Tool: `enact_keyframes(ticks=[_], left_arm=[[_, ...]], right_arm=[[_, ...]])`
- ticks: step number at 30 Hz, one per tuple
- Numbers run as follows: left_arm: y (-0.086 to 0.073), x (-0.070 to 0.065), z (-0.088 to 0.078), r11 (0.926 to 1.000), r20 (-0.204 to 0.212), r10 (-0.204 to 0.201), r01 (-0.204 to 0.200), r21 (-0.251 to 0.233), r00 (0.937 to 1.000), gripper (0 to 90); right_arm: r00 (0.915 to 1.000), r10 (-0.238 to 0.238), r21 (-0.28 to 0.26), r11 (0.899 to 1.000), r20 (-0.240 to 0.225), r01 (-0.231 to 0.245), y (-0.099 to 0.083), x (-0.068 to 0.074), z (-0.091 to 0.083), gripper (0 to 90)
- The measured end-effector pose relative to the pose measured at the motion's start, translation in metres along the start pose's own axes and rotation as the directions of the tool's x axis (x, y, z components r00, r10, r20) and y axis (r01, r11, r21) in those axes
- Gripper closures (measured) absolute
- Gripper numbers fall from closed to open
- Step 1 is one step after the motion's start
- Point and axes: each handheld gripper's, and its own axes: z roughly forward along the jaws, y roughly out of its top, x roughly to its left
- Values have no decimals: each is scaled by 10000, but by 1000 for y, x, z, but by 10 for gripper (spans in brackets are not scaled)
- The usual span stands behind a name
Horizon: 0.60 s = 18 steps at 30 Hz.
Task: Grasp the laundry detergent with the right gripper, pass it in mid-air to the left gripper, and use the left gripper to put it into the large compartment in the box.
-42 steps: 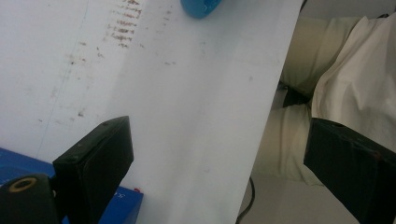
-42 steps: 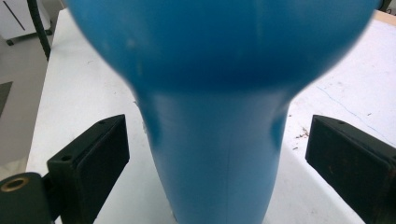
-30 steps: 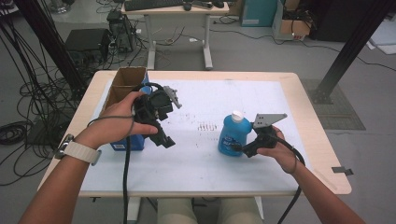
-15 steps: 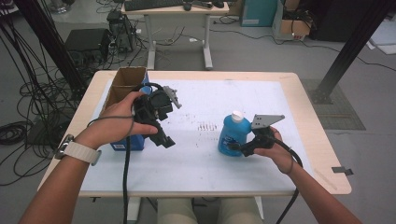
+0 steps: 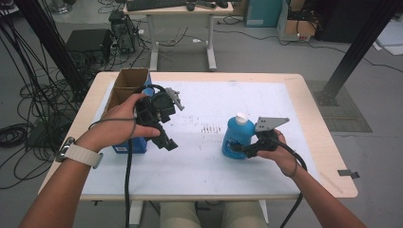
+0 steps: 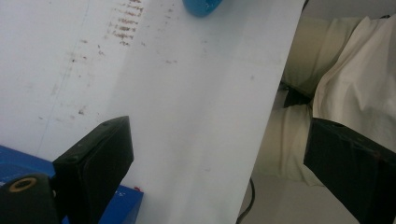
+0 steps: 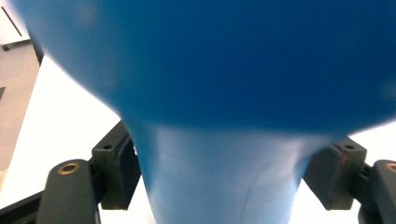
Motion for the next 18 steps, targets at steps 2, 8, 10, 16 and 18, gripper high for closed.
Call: enact_keyframes(ticks=[2,8,10,16,18], left_arm=[[0,1,0,10000,47,23,-23,5,10000,85],[-1,1,1,10000,-18,-44,44,12,10000,85],[-1,1,1,10000,-10,-46,46,14,10000,86],[-1,1,2,10000,3,-17,17,50,10000,86],[-1,1,2,10000,12,-27,27,29,10000,86]], right_arm=[[10000,-49,-10,10000,7,49,0,0,0,286],[9999,-147,-96,9998,-79,146,0,0,0,329],[9991,-408,-166,9990,-146,406,0,-1,1,354],[9989,-403,-274,9988,-257,396,-1,0,0,406],[9990,-386,-282,9989,-213,380,-1,0,1,408]])
